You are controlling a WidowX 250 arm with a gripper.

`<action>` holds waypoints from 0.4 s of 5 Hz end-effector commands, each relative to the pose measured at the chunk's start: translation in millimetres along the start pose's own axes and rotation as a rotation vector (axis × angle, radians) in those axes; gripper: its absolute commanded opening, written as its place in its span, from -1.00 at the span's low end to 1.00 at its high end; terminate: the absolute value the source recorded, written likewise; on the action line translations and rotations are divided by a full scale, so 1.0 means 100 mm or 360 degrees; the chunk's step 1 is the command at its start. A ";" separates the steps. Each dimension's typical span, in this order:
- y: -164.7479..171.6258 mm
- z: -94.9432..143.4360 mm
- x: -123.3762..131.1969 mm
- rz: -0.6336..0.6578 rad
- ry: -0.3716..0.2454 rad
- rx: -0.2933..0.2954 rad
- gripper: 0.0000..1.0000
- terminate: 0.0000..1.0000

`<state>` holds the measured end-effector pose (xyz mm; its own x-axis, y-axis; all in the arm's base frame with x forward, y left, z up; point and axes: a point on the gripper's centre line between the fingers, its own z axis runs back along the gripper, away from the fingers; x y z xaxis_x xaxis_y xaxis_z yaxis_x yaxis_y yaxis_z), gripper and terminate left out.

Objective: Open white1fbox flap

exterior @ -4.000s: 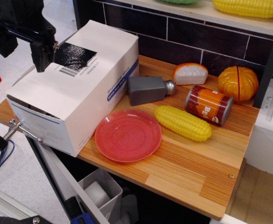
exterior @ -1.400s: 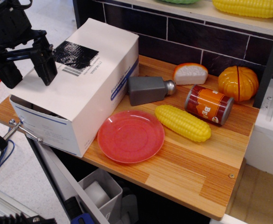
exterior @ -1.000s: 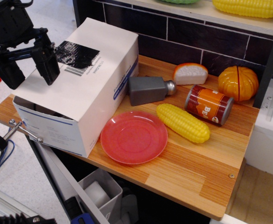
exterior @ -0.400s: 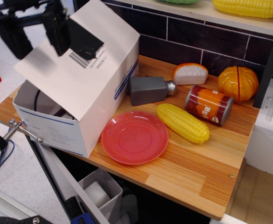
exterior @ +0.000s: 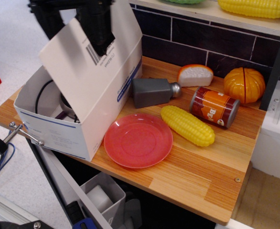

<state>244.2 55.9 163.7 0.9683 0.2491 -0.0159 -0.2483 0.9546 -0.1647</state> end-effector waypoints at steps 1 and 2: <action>-0.51 -0.08 -0.13 -0.0041 -0.0184 0.0147 1.00 -1.00; -0.72 -0.28 -0.16 -0.0141 -0.0238 0.0240 1.00 -1.00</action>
<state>244.4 -27.1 140.6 0.9778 0.1628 0.1320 -0.1676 0.9855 0.0264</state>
